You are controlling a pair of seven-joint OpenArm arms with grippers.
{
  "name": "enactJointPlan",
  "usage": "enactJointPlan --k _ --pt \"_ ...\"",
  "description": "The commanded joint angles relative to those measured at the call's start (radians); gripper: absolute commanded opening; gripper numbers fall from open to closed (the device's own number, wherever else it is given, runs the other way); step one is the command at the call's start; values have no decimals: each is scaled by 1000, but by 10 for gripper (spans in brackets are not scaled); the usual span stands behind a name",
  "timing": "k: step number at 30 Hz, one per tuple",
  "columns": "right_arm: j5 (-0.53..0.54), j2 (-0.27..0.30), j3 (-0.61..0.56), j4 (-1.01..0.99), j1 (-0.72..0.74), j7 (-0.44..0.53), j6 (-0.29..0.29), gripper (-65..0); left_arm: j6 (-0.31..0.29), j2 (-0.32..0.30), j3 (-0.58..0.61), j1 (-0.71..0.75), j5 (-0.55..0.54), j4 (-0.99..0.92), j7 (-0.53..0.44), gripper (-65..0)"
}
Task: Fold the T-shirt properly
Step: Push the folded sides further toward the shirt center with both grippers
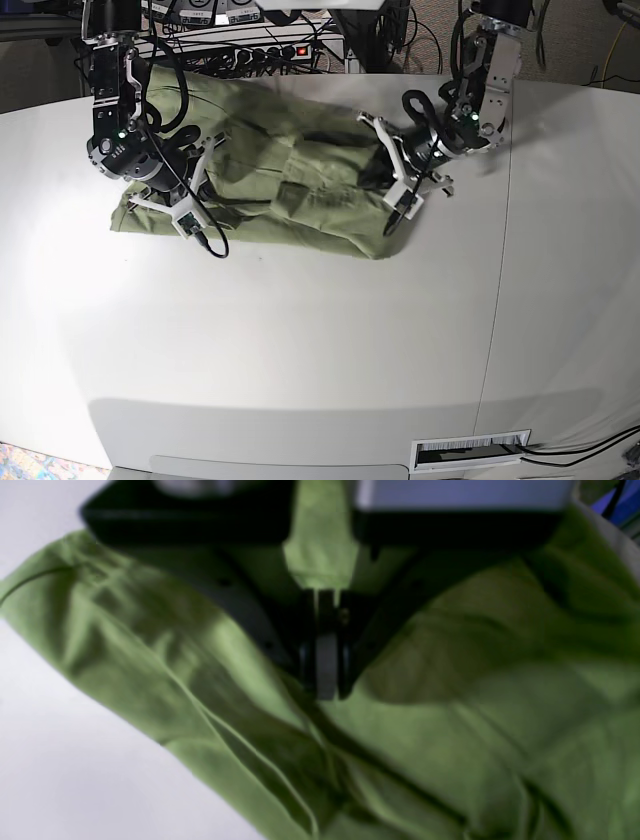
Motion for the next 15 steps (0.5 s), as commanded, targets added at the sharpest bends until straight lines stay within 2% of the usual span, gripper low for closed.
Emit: enactJointPlan --k 1,8,11,13,15 --pt "27 11 8 29 11 3 -2 -650 55 -9 -5 5 75 -7 62 -650" --pt "51 11 34 68 -36 -19 -2 -650 166 -9 -5 2 160 -7 78 -650" --pt "63 12 83 68 -71 -27 -1 -650 163 -9 -5 -8 194 -7 169 -650" --pt "122 11 121 68 -87 -51 -1 -650 135 -9 -5 -22 202 -7 232 -650" --pt "180 11 151 68 -94 -89 -1 -587 101 -9 -4 -41 194 -7 281 -650"
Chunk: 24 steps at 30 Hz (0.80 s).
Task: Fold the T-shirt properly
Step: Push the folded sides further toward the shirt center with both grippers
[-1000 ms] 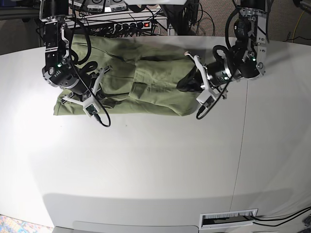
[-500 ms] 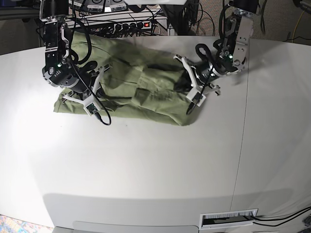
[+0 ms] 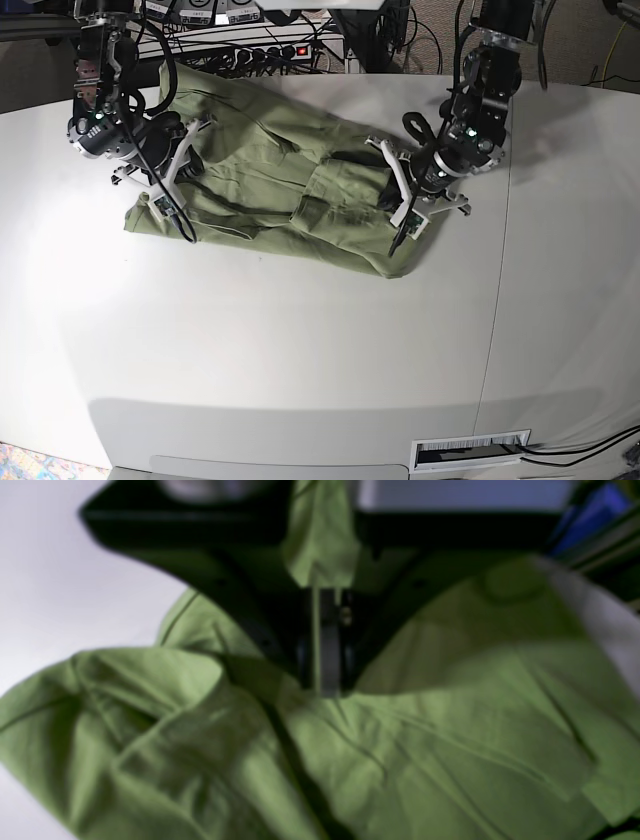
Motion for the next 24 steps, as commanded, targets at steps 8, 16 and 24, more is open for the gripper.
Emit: enactJointPlan --k 8,16,24 --pt "22 -5 86 98 -101 4 -1 -462 -20 -14 -2 -35 20 -22 250 -650" --pt "28 -74 303 220 -235 48 -2 -432 -36 -14 -2 -35 -5 -22 260 -650" --pt "68 -96 454 153 -244 96 -1 -425 -37 -14 -2 -35 -9 -22 260 -650"
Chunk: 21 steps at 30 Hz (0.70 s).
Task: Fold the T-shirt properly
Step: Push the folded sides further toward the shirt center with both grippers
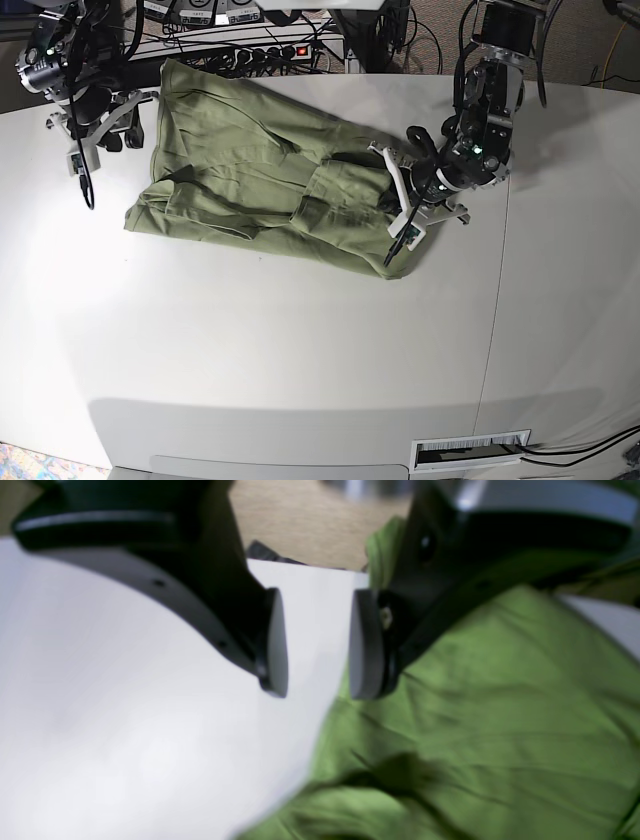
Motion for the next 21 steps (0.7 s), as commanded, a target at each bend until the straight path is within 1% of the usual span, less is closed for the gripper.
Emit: enactJointPlan --k 1,3,5,8,12,14,18,21 --pt "9 5 10 -12 -2 30 -1 -418 6 -13 0 19 56 -19 124 -650" --pt "11 -2 10 -67 -2 66 -1 -386 6 -13 0 19 50 -19 124 -650" --pt "21 -1 10 -125 4 79 -1 -374 2 -13 0 19 50 -19 124 -650" --pt "82 -1 10 -204 30 44 1 -370 -32 -13 0 19 48 -19 124 -650" --pt "141 -1 10 -283 76 26 2 -369 -32 -13 0 19 39 -19 124 -650" --pt "182 -2 10 -306 100 1 2 -369 -32 -13 0 19 39 -19 124 -650" --pt "193 -2 10 -311 134 -13 2 -369 -32 -13 0 19 39 -19 123 -650" --pt "192 -14 10 -314 161 -16 2 -369 -32 -13 0 19 39 -19 123 -650"
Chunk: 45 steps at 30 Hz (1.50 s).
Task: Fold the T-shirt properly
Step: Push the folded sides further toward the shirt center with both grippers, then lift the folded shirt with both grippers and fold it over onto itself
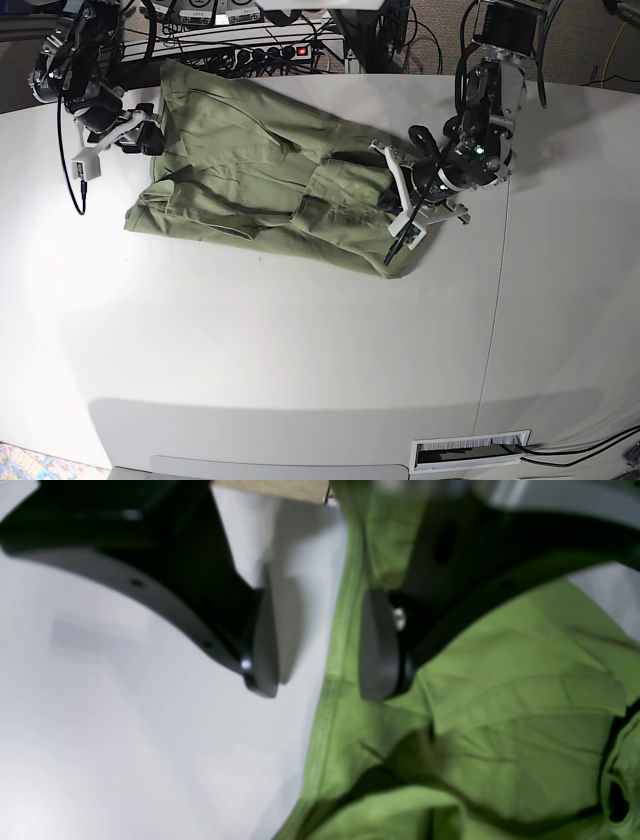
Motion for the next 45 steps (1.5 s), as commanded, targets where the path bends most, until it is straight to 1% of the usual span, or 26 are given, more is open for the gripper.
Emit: enactJointPlan --k 1,3,5,7,14,17,21,22,23,26,28,29,36,38,40,43,45 --pt "14 0 5 13 13 6 2 -369 -5 -10 4 19 50 -18 118 -650" --pt "14 -18 -3 12 31 -12 2 -369 -5 -10 4 19 50 -18 114 -650" --pt "-9 -27 -25 12 45 -9 2 -369 -5 -10 4 19 50 -18 115 -650" --pt "-43 -27 -61 12 57 -8 2 -369 -5 -10 4 19 50 -18 115 -650" --pt "-109 -27 -193 11 68 15 -1 -369 -5 -10 4 19 50 -18 115 -650" --pt "-135 -31 -244 11 71 16 -1 -369 -20 -10 4 19 50 -18 115 -650" --pt "-147 -56 -261 11 71 24 -2 -370 -19 -10 4 19 50 -18 115 -650" --pt "-146 -59 -261 11 71 23 -2 -377 -19 -10 4 19 50 -18 115 -650" --pt "-146 -60 -261 11 71 20 -2 -408 -19 -10 4 19 50 -18 116 -650" --pt "-145 -60 -261 11 71 10 -2 -557 -19 -10 4 19 50 -18 115 -650" --pt "-134 -60 -261 13 71 8 -2 -640 -19 -10 4 19 49 -18 114 -650" --pt "-128 -60 -261 13 71 8 -2 -650 -19 -10 4 19 47 -18 114 -650" --pt "-85 -60 -261 45 70 23 -1 -650 -20 -7 4 19 -7 -18 115 -650" --pt "-86 -60 -261 96 71 24 -1 -650 -39 -4 4 20 -36 -18 116 -650" --pt "-95 -60 -261 163 70 28 0 -650 -63 -4 11 19 -87 -18 123 -650" --pt "-142 -60 -261 243 70 49 -1 -650 -68 -5 63 19 -104 -18 124 -650" --pt "-151 -60 -261 261 70 64 -1 -650 -68 -5 119 19 -103 -18 124 -650"
